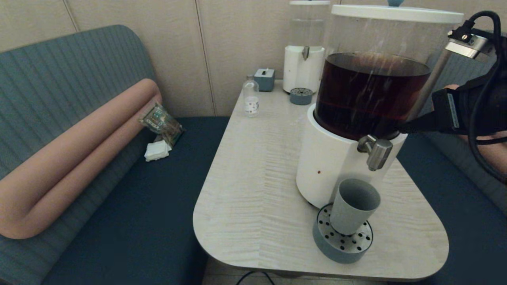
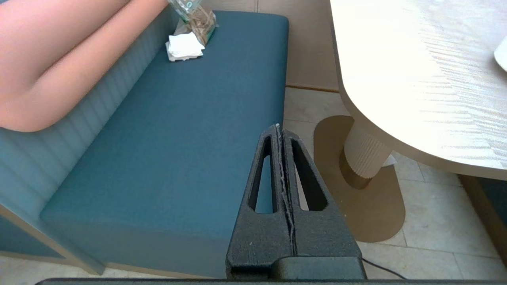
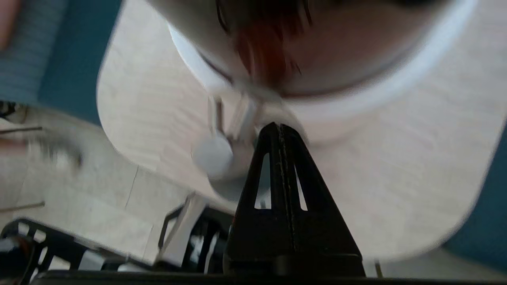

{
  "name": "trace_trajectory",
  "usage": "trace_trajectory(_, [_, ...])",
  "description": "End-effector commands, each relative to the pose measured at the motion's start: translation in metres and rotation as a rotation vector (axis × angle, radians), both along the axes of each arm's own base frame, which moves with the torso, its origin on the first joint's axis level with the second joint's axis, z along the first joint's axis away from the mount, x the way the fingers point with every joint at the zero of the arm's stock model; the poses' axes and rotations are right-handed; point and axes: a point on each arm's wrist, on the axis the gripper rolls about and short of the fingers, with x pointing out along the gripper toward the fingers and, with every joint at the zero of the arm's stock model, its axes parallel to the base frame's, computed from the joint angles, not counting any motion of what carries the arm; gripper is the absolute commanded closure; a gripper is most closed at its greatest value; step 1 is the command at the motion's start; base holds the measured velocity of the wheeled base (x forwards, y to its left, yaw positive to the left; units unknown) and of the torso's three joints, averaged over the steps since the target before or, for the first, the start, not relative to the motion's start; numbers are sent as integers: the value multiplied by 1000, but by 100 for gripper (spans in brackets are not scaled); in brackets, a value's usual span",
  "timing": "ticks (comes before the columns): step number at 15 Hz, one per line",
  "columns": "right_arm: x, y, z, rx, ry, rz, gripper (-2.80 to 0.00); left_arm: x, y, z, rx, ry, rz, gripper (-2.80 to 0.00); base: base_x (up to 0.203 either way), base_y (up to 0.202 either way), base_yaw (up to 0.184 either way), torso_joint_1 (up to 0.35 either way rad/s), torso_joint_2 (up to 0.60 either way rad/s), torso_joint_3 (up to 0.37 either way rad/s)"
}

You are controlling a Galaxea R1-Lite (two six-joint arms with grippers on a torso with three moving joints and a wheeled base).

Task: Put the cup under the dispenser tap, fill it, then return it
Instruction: Turn on the faucet

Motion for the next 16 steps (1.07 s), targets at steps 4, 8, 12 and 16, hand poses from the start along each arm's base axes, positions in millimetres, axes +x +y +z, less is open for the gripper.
trace_trajectory(4, [5,4,-8,-22,2,25,0,0,0,0,-1,3,2,0,0,0,0,0,0,0])
trace_trajectory(8, [9,5,-11,-35,10,30,0,0,0,0,-1,3,2,0,0,0,0,0,0,0])
trace_trajectory(12, [12,6,-12,-22,0,48,0,0,0,0,-1,3,2,0,0,0,0,0,0,0])
trace_trajectory(16, [11,12,-15,-32,5,89,0,0,0,0,-1,3,2,0,0,0,0,0,0,0])
